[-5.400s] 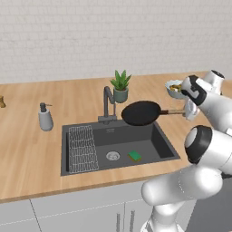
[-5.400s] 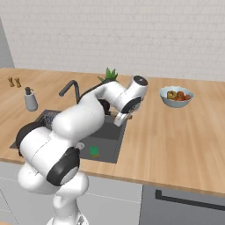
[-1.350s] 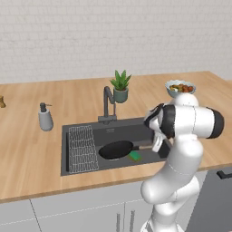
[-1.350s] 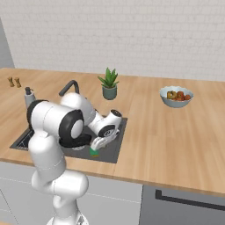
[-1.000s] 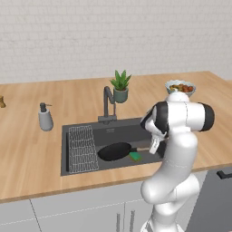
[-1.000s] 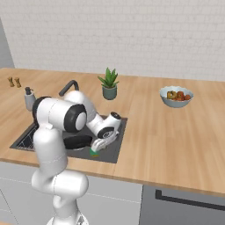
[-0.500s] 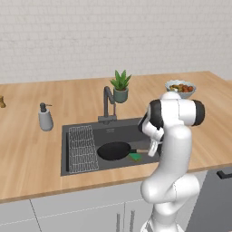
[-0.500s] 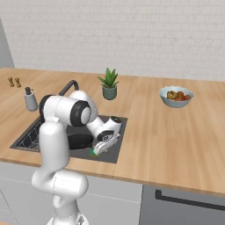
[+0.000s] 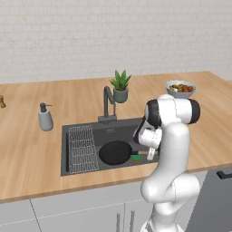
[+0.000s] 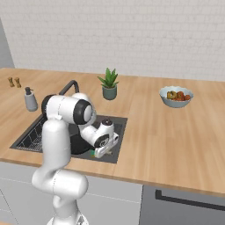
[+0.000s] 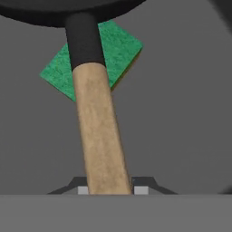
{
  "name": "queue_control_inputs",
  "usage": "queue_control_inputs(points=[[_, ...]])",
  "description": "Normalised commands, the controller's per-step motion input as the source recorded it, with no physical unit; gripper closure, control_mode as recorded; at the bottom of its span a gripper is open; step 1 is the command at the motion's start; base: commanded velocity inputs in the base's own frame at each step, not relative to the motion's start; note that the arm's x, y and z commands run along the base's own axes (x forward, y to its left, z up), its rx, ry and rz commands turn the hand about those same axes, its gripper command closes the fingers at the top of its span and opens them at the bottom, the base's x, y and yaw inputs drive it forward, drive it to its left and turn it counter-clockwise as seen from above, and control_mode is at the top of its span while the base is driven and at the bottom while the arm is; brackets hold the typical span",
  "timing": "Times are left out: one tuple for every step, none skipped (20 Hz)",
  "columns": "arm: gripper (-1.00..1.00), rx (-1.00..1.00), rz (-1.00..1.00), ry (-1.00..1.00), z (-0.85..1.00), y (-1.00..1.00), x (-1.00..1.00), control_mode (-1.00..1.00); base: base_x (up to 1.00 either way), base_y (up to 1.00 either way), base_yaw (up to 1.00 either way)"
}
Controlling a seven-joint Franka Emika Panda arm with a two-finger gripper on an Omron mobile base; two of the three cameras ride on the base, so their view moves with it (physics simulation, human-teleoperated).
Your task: Pick the pan and sponge and place them into the sink. Then turn on the water.
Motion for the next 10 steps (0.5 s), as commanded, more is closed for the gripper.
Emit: queue_control_inputs(points=[[1.0,-0.17,0.0,0.1,-0.26,0.11,0.3,-1.0,0.0,0.0,0.0],[1.0,-0.13,0.0,0.12,-0.21,0.09,0.37,-1.0,0.0,0.0,0.0],[1.0,-0.1,0.0,0.19,-0.17,0.06,0.48,-1.0,0.0,0.0,0.0],[1.0,-0.07,0.0,0.25,-0.1,0.04,0.55,-1.0,0.0,0.0,0.0],[1.0,-0.04,0.0,0.25,-0.03,0.01,0.59,-1.0,0.0,0.0,0.0],[1.0,-0.03,0.0,0.29,0.0,0.01,0.64,-1.0,0.0,0.0,0.0],[1.0,-0.02,0.0,0.29,0.0,0.0,0.64,-1.0,0.0,0.0,0.0],[1.0,0.0,0.01,0.3,0.0,0.0,0.64,-1.0,0.0,0.0,0.0],[1.0,0.0,0.03,0.3,0.0,0.0,0.65,-1.0,0.0,0.0,0.0],[1.0,0.0,0.04,0.3,0.0,0.0,0.68,-1.0,0.0,0.0,0.0]])
